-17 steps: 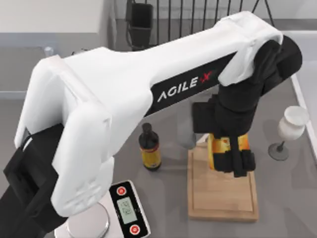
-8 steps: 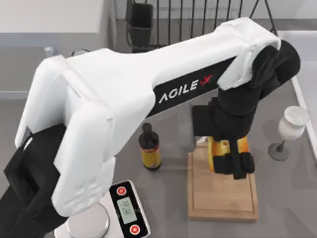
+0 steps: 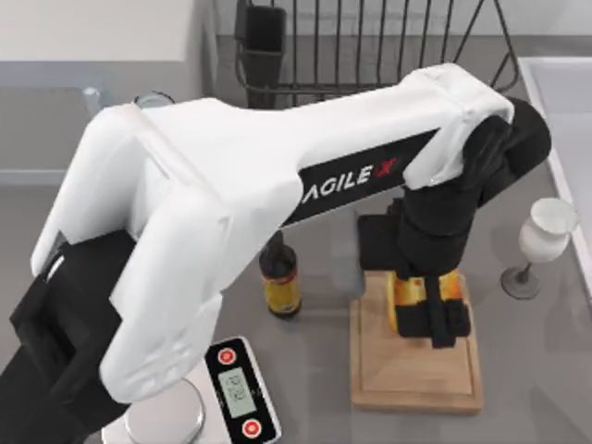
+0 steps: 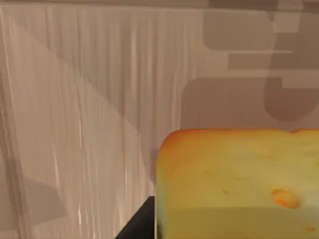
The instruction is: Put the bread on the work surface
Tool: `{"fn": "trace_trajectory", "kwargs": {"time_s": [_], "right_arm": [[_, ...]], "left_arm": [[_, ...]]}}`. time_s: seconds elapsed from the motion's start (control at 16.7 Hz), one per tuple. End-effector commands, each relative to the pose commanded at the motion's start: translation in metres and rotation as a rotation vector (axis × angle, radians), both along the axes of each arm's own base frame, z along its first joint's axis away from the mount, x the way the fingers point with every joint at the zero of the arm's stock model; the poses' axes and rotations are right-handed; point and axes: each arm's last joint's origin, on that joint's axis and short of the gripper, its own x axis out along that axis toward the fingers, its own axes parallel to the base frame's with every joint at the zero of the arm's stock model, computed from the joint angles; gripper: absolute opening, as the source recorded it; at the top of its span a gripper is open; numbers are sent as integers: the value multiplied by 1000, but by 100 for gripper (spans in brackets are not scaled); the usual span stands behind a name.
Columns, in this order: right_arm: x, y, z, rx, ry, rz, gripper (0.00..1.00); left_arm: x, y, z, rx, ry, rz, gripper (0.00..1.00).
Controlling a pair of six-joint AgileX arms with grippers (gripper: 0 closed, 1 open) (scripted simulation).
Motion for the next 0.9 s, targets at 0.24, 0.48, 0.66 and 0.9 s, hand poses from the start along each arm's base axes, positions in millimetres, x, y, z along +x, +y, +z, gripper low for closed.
{"fn": "trace_trajectory", "kwargs": {"time_s": [0.24, 0.48, 0.66, 0.9], "right_arm": [[0, 0, 0, 0, 0, 0, 100], [0, 0, 0, 0, 0, 0, 100], [0, 0, 0, 0, 0, 0, 100], [0, 0, 0, 0, 0, 0, 100]], "left_arm": [[0, 0, -9, 7, 3, 2, 0], [0, 0, -9, 7, 3, 2, 15], [0, 0, -9, 7, 3, 2, 38], [0, 0, -9, 7, 3, 2, 68]]}}
